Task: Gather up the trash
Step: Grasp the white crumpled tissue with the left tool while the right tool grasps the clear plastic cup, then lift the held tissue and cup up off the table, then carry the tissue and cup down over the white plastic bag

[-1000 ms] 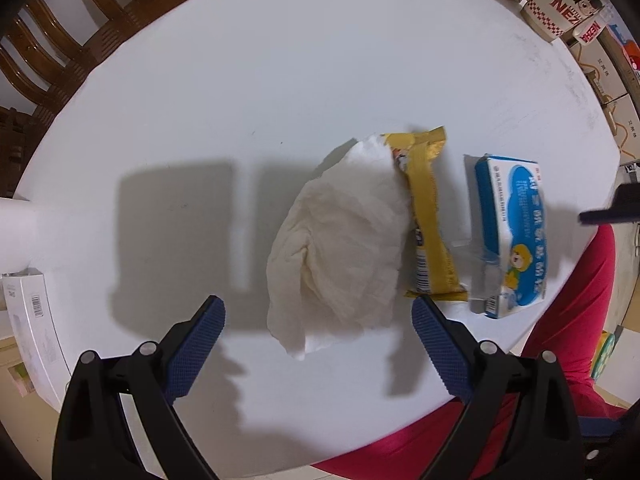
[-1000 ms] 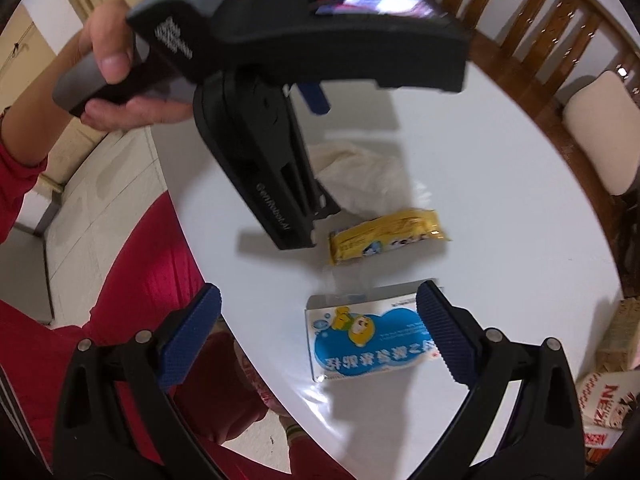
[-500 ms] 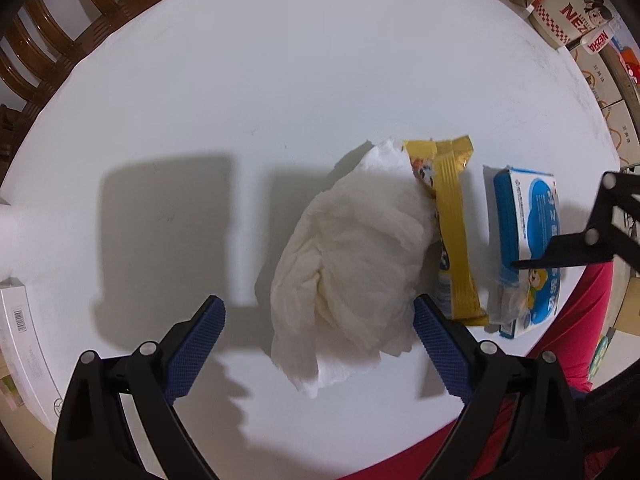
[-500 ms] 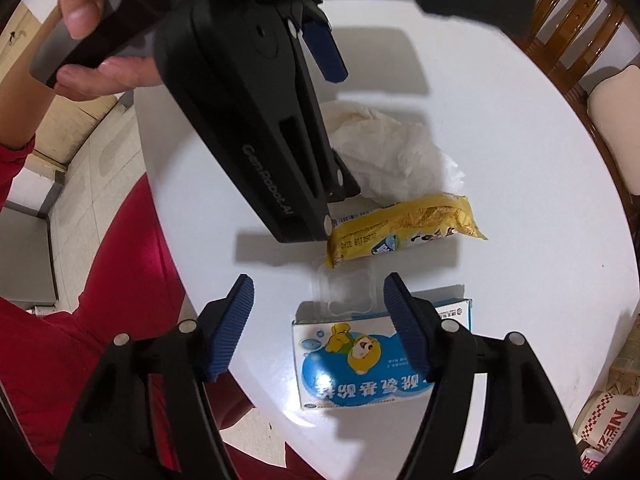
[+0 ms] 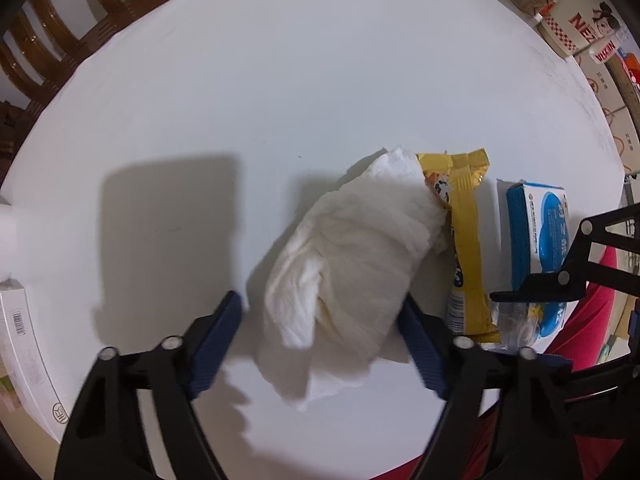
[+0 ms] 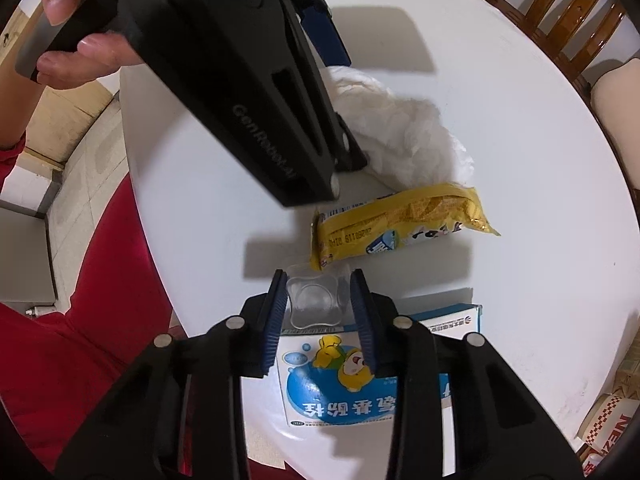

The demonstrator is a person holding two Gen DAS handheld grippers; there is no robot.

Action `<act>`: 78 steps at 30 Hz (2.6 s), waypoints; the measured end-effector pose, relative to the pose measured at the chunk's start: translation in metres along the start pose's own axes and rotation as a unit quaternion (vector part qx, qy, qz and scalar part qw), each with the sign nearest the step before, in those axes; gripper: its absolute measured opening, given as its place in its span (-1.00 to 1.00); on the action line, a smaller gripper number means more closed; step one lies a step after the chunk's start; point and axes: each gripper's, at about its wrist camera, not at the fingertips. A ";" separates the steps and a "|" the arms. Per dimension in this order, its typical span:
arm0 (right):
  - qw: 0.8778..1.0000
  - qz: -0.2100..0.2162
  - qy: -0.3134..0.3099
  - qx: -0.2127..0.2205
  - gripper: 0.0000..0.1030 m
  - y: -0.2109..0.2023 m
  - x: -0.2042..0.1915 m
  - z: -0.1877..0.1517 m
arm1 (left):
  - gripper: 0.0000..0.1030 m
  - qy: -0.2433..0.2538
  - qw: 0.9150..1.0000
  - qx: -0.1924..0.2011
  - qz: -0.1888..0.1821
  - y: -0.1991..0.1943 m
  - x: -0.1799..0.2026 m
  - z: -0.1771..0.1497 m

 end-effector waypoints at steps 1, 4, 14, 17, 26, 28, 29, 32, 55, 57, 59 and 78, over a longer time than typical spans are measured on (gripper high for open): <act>1.000 -0.002 0.000 -0.001 -0.37 0.002 0.001 0.000 | 0.06 -0.005 1.000 0.003 0.003 -0.002 -0.002 0.000; 1.000 -0.004 0.003 0.003 -0.37 0.001 -0.001 0.000 | -0.25 -0.015 1.000 0.001 -0.007 -0.005 -0.007 0.000; 0.999 -0.028 0.027 0.022 -0.39 -0.021 -0.005 -0.009 | -0.43 -0.024 0.999 0.032 0.022 -0.014 -0.003 -0.016; 0.998 -0.033 0.039 0.033 -0.40 -0.031 -0.003 -0.010 | -0.49 -0.033 0.998 0.037 0.037 -0.020 -0.003 -0.022; 0.991 -0.047 0.090 0.082 -0.40 -0.064 0.014 -0.019 | -0.51 -0.059 0.996 0.061 0.035 -0.048 0.005 -0.038; 0.990 -0.054 0.099 0.087 -0.40 -0.067 0.015 -0.018 | -0.51 -0.063 0.995 0.061 0.038 -0.055 0.005 -0.040; 0.989 -0.056 0.101 0.090 -0.40 -0.069 0.016 -0.018 | -0.51 -0.064 0.995 0.062 0.037 -0.058 0.006 -0.044; 0.987 -0.063 0.110 0.099 -0.40 -0.078 0.017 -0.017 | -0.51 -0.070 0.995 0.065 0.033 -0.062 0.007 -0.045; 0.967 -0.145 0.120 0.173 -0.40 -0.168 -0.026 -0.060 | -0.51 -0.068 0.988 0.130 0.050 -0.141 0.051 -0.088; 0.965 -0.149 0.120 0.177 -0.40 -0.172 -0.035 -0.067 | -0.51 -0.063 0.987 0.138 0.055 -0.148 0.060 -0.097; 0.965 -0.151 0.119 0.180 -0.40 -0.176 -0.042 -0.073 | -0.51 -0.058 0.986 0.144 0.054 -0.153 0.069 -0.105; 0.960 -0.160 0.119 0.197 -0.40 -0.185 -0.123 -0.137 | -0.51 -0.010 0.983 0.174 0.061 -0.148 0.155 -0.189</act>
Point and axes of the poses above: each gripper's, at about its wrist camera, not at the fingertips, and y roughly the way its jaws point, x to its right, z to its top, and after that the axes turned 8 degrees about -y, right-handed
